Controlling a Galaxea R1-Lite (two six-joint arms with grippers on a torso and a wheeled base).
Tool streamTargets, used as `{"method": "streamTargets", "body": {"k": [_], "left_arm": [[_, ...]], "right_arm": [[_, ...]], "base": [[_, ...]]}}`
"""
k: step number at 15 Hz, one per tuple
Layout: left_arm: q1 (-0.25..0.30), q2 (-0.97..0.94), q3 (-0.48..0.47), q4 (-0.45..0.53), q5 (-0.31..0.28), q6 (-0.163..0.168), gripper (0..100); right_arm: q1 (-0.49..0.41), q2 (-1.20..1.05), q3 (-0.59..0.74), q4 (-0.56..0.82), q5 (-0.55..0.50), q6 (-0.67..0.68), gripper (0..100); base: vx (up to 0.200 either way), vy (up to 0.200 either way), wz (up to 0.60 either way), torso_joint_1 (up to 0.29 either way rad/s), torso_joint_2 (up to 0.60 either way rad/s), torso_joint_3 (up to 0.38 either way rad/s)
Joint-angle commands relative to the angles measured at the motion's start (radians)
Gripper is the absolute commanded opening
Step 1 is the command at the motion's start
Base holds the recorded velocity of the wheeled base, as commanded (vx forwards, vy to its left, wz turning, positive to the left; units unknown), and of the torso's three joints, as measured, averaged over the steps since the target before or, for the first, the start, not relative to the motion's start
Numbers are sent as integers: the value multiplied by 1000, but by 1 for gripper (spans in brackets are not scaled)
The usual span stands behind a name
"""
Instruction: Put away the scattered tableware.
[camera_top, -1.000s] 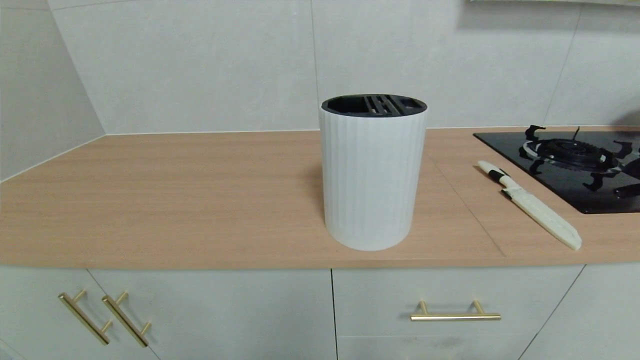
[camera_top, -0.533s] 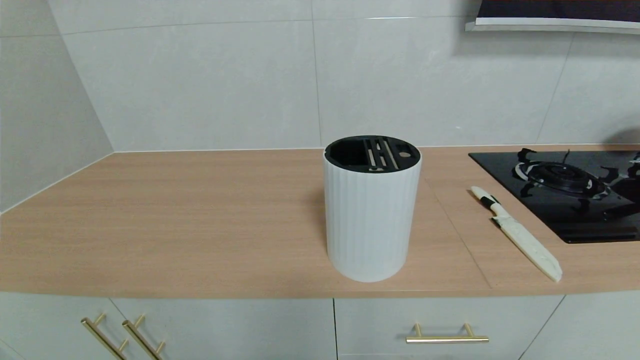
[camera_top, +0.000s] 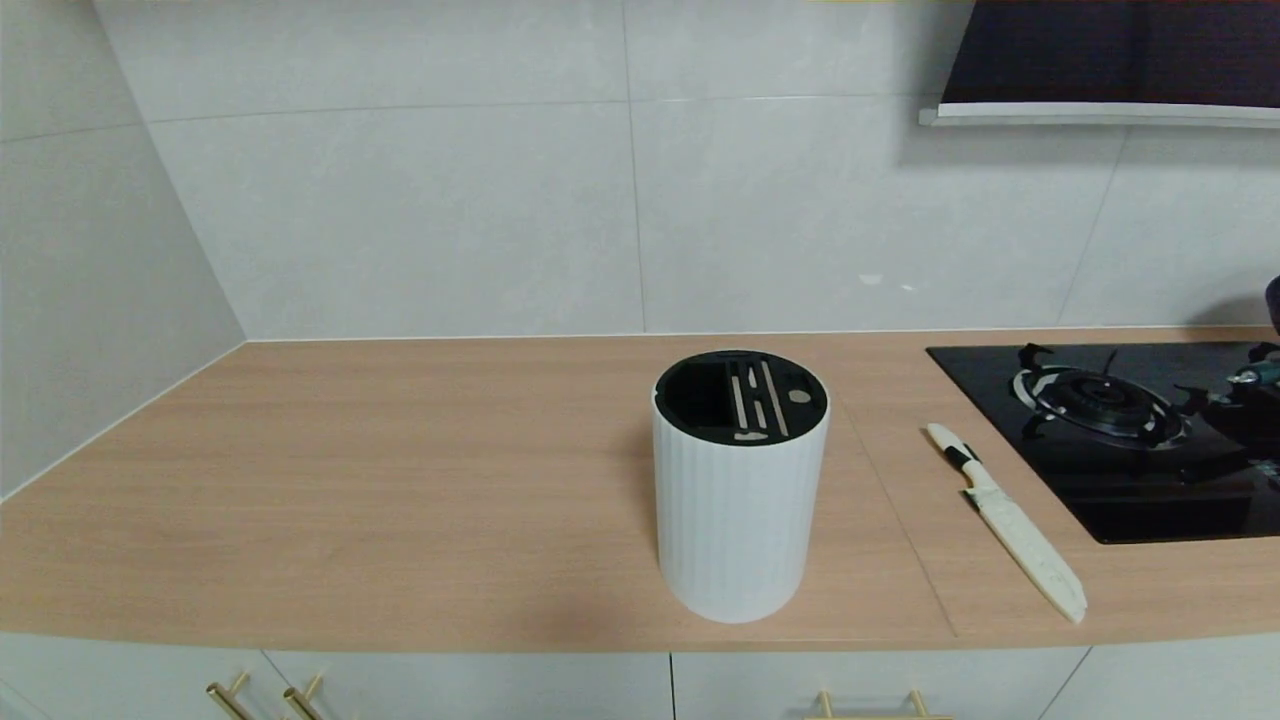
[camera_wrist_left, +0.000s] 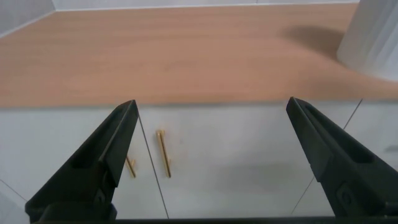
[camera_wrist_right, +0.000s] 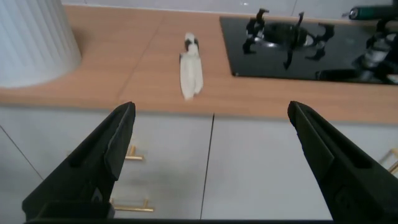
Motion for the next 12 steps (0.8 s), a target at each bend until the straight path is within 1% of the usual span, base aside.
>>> {"method": "streamTargets", "body": {"k": [1, 8, 11, 12], "left_arm": [[0, 0, 0, 2, 0, -1, 100], [0, 0, 0, 0, 0, -1, 100], [0, 0, 0, 0, 0, -1, 100], [0, 0, 0, 0, 0, -1, 100]], "right_arm": [[2, 2, 0, 0, 1, -1, 100], [0, 2, 0, 0, 1, 1, 100], [0, 0, 0, 0, 1, 1, 100], [0, 2, 0, 0, 1, 1, 100]], "base": [[0, 0, 0, 256, -549, -290], [0, 0, 0, 274, -577, -304], [0, 0, 0, 216, -427, -227], [0, 0, 0, 76, -139, -80]]}}
